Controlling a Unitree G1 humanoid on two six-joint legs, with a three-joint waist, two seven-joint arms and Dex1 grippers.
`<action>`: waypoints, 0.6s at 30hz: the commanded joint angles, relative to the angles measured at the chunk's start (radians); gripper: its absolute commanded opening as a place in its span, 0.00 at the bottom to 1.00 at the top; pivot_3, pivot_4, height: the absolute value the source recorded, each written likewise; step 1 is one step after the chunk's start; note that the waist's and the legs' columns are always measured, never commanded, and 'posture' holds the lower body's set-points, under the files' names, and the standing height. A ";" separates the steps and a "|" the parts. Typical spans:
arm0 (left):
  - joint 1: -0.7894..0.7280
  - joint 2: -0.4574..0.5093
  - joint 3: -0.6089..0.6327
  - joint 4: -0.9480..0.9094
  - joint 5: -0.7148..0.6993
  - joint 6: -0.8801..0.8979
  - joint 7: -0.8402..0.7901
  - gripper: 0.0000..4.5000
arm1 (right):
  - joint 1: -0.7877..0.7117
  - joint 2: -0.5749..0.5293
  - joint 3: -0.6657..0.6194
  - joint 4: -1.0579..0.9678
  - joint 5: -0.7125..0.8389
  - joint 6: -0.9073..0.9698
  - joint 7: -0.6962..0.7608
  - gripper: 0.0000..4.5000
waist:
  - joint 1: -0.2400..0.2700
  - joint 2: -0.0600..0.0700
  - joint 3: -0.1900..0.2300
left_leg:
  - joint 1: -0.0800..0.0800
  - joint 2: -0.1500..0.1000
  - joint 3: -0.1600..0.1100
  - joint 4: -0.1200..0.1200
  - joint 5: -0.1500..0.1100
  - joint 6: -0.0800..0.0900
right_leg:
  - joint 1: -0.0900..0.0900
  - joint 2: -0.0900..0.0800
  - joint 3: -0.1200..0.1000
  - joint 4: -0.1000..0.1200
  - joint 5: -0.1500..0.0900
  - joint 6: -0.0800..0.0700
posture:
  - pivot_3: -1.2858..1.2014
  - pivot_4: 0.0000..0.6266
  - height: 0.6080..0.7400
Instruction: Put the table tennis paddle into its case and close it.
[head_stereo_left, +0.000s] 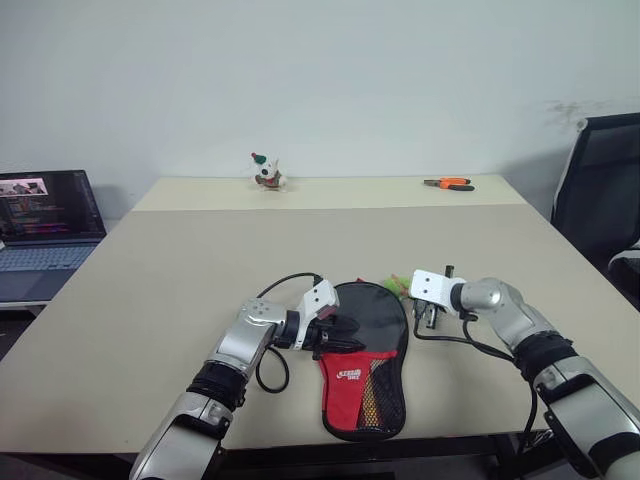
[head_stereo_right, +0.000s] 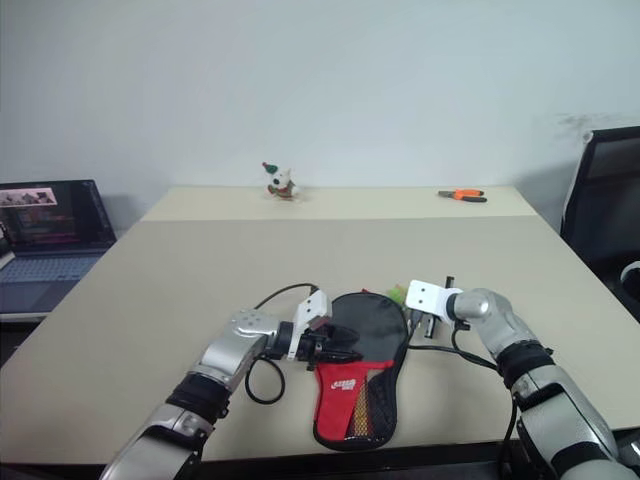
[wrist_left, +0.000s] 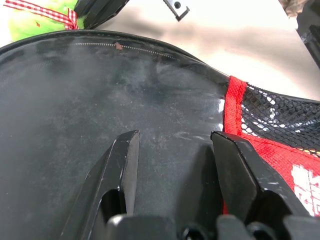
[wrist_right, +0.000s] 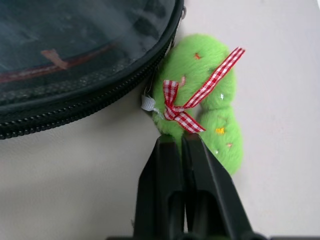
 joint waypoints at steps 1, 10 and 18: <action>-0.014 -0.011 -0.016 0.033 0.010 -0.009 0.001 0.55 | 0.026 -0.052 -0.059 -0.142 0.047 0.068 0.073 0.01 | 0.004 0.000 0.000 | 0.000 0.000 0.000 0.000 0.000 0.000 | 0.000 0.000 0.000 0.000 0.000 0.000 | 0.52 0.24 1.00; -0.059 -0.068 -0.033 0.097 0.006 -0.003 -0.009 0.55 | 0.318 -0.306 -0.145 -0.663 0.170 0.290 0.339 0.01 | 0.030 0.001 0.000 | -0.002 -0.002 -0.001 0.000 0.000 0.000 | 0.000 0.000 -0.002 -0.002 -0.001 0.001 | 0.52 0.24 1.00; -0.101 -0.085 -0.081 0.195 0.053 -0.079 -0.050 0.55 | 0.483 -0.353 -0.162 -0.948 0.235 0.466 0.371 0.01 | 0.033 0.001 0.000 | 0.000 -0.002 -0.001 0.000 0.000 0.000 | 0.001 0.000 -0.002 -0.001 -0.001 0.002 | 0.52 0.24 1.00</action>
